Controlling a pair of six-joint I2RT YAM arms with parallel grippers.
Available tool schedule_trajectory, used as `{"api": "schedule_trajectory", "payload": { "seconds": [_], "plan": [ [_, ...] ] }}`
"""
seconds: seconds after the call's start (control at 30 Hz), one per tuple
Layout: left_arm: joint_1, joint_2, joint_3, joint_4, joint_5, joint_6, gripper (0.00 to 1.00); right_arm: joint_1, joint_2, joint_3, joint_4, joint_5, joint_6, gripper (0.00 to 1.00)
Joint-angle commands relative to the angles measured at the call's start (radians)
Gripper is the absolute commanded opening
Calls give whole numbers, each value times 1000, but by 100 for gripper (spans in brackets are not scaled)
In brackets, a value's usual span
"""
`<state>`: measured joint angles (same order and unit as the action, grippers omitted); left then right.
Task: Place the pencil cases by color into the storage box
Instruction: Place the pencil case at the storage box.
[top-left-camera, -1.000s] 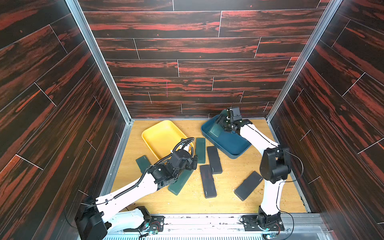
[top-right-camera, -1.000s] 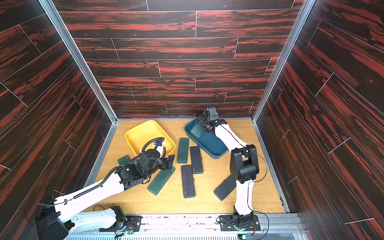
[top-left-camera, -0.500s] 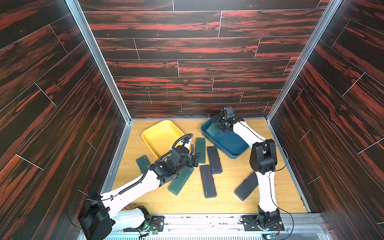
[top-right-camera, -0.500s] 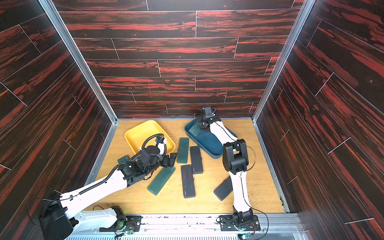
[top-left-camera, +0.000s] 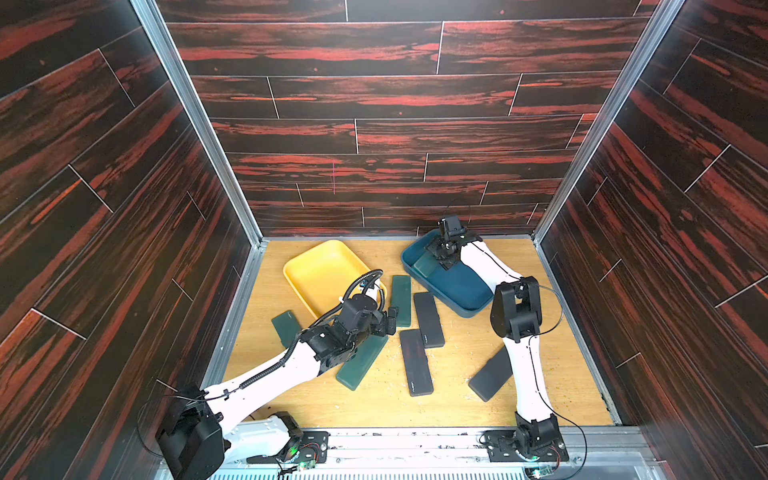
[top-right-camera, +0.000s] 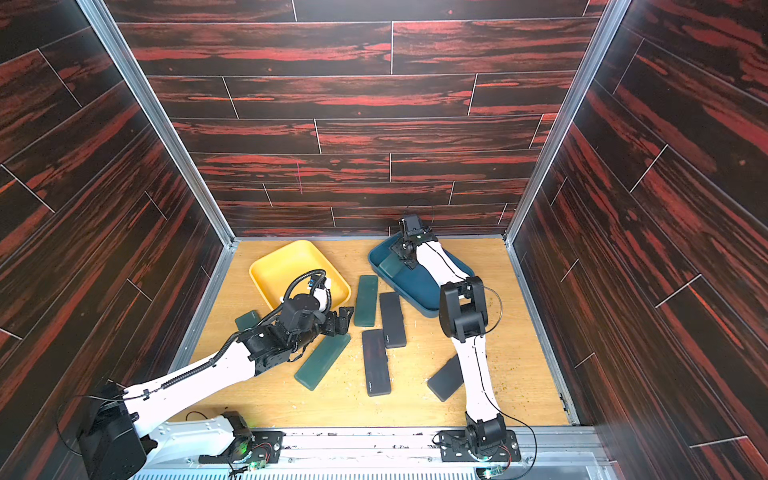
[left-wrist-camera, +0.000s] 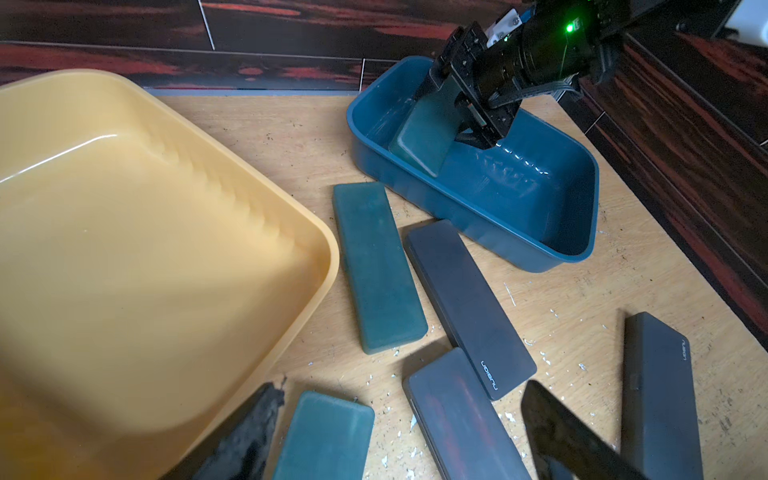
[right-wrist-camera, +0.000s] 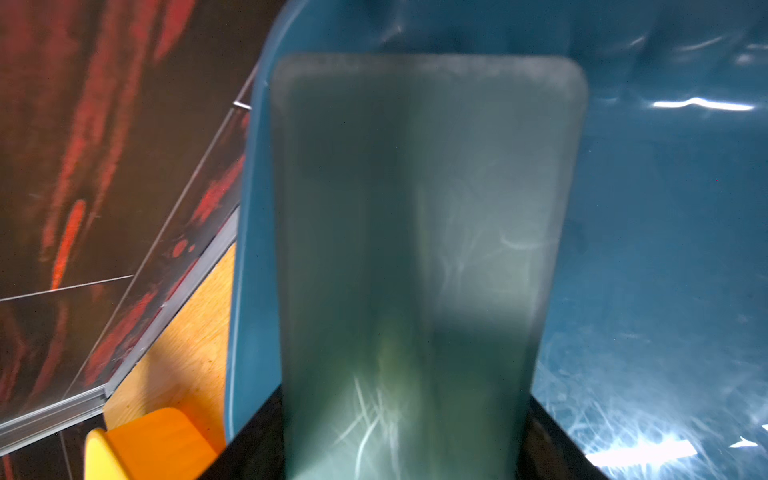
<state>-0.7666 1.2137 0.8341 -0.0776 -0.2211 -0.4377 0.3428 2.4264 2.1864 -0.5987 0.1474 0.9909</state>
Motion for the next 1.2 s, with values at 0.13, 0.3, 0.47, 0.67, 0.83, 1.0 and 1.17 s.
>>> {"api": "schedule_trajectory", "payload": {
  "seconds": [0.13, 0.3, 0.47, 0.67, 0.83, 1.0, 1.17],
  "plan": [
    [5, -20, -19, 12, -4, -26, 92, 1, 86, 68, -77, 23, 29, 58],
    [6, -28, -20, 6, -17, -31, 92, 1, 143, 159, -138, 16, 37, 59],
    [6, -35, -24, 2, -29, -38, 92, 1, 170, 185, -157, 8, 54, 61],
    [5, -41, -24, -2, -33, -44, 92, 1, 190, 210, -172, -5, 51, 71],
    [6, -45, -5, -28, -53, -40, 92, 1, 192, 268, -188, -25, 7, 87],
    [6, -46, 28, -90, -86, -45, 93, -5, 153, 322, -208, -27, -52, 93],
    [5, -43, 82, -207, -120, -67, 93, -5, 54, 294, -214, -10, -135, 93]
  ]
}}
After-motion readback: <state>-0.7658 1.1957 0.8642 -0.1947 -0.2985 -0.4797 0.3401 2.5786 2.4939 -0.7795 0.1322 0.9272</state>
